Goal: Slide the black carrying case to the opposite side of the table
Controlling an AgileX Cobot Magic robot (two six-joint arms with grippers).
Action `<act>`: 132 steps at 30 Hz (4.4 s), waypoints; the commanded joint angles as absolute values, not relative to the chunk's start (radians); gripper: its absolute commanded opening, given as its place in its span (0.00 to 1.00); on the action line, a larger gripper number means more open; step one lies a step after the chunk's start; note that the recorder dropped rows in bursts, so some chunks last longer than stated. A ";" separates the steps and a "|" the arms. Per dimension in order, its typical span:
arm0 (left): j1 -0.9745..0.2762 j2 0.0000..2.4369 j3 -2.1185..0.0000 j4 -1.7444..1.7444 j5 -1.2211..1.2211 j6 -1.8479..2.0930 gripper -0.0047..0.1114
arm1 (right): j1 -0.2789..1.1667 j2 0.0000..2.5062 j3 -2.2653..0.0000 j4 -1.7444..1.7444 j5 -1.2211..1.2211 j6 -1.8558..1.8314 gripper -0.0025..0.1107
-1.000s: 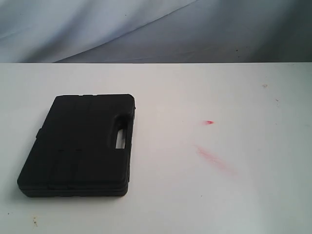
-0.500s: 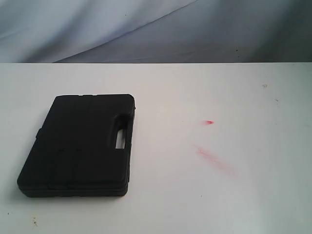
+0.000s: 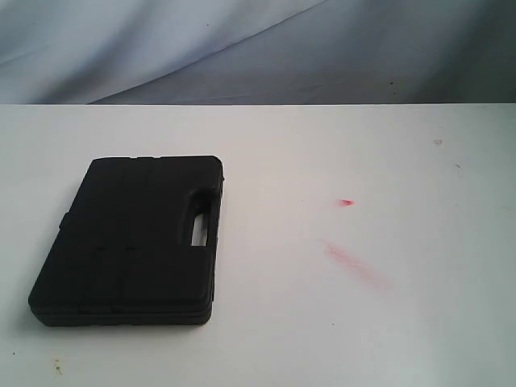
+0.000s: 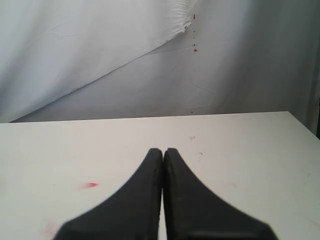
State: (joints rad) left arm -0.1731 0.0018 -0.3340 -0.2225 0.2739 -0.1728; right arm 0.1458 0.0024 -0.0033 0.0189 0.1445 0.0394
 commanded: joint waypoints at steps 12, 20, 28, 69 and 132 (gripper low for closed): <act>-0.178 0.257 -0.440 -0.234 0.630 -0.099 0.04 | 0.139 0.000 0.000 0.021 0.137 0.034 0.02; -0.178 0.574 -0.576 -0.469 0.734 0.121 0.04 | 0.139 0.000 0.000 0.021 0.137 0.034 0.02; -0.178 0.817 -0.717 -0.573 0.737 0.165 0.04 | 0.139 0.000 0.000 0.021 0.137 0.034 0.02; -0.559 1.800 -1.253 -0.249 0.600 -0.245 0.04 | 0.139 0.000 0.000 0.021 0.137 0.034 0.02; -0.564 2.140 -1.565 0.006 0.835 -0.489 0.35 | 0.139 0.000 0.000 0.021 0.137 0.034 0.02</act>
